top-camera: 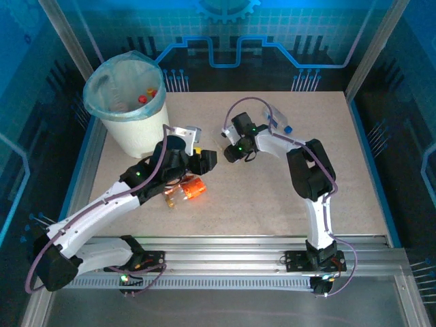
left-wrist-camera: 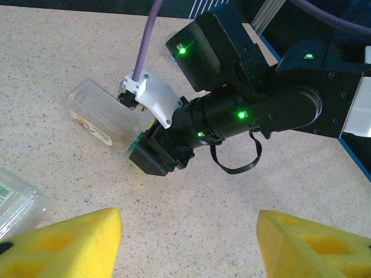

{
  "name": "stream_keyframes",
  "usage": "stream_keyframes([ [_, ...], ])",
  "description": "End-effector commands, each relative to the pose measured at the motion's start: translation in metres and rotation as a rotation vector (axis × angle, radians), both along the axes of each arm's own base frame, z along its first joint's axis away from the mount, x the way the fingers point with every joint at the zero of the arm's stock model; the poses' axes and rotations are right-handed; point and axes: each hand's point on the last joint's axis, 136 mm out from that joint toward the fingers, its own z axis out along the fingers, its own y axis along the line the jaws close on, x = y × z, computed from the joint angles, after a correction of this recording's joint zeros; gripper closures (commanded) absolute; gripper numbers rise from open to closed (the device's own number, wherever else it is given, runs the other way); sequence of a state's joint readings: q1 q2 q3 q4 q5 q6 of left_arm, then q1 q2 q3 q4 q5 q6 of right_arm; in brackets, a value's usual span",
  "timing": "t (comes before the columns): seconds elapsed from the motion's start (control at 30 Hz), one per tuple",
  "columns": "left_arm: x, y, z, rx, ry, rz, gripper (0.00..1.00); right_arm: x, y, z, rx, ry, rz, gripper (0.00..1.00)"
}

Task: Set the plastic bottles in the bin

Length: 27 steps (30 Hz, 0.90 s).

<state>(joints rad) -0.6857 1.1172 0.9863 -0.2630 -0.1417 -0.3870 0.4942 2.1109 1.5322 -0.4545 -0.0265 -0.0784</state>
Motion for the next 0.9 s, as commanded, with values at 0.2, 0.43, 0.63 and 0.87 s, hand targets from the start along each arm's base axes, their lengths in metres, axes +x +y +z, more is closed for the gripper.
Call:
stream_keyframes([
  [0.2,0.002,0.005,0.031,-0.014,-0.088,0.024,0.35,-0.011,-0.008,0.019,0.002,0.001,0.009,0.66],
  [0.43,0.001,0.017,0.049,-0.046,-0.149,0.073,0.25,-0.045,-0.001,0.081,0.195,-0.049,0.001,0.71],
  [0.63,0.005,0.033,0.067,-0.163,-0.172,0.146,0.11,-0.09,0.012,0.138,0.376,-0.125,0.062,0.7],
  [0.87,0.009,0.032,0.07,-0.298,-0.118,0.134,0.1,-0.14,0.031,0.191,0.608,-0.163,0.162,0.7],
])
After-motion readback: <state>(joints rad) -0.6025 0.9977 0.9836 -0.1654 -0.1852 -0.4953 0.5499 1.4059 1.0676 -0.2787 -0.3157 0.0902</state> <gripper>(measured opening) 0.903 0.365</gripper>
